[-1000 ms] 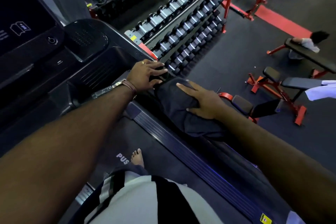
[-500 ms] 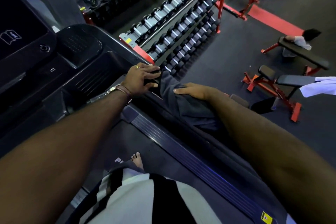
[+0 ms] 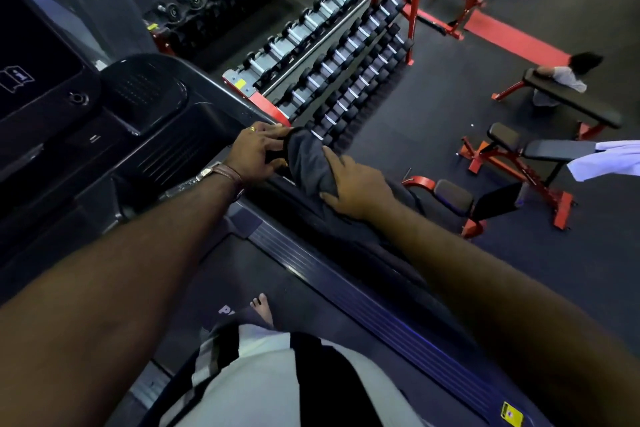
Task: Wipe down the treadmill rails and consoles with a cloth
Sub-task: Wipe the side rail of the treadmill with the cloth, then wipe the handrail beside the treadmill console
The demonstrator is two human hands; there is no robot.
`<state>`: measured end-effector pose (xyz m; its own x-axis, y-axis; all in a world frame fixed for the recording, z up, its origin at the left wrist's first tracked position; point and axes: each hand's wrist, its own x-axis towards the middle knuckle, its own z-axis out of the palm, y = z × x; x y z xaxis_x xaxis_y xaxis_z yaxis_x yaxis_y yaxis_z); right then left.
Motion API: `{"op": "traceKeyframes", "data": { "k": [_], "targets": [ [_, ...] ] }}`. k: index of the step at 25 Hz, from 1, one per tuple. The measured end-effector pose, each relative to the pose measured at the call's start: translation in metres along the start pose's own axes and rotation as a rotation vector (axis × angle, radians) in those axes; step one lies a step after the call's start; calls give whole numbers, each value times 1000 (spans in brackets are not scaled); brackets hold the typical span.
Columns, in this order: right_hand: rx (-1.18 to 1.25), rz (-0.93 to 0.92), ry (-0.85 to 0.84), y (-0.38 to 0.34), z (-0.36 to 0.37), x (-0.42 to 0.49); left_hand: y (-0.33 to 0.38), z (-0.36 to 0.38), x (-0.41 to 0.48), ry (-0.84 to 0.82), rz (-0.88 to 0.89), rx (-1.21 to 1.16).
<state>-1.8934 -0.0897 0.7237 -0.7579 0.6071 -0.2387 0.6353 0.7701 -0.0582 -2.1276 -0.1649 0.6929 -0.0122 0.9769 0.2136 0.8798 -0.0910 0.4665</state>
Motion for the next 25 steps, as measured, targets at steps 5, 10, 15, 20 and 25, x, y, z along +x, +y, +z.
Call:
{"op": "traceKeyframes", "data": {
  "k": [5, 10, 15, 20, 25],
  "targets": [
    [-105, 173, 105, -14, 26, -8, 11, -4, -3, -8, -134, -1],
    [-334, -49, 206, -34, 40, -10, 15, -12, -11, 30, -173, 84],
    [-288, -250, 250, -12, 41, -10, 4, -20, -40, 62, -252, 134],
    [-343, -421, 165, -17, 26, 9, 14, -25, -47, 14, -295, 185],
    [-187, -666, -36, 16, 1, 22, 4, -37, -60, 24, -327, 236]
  ]
}}
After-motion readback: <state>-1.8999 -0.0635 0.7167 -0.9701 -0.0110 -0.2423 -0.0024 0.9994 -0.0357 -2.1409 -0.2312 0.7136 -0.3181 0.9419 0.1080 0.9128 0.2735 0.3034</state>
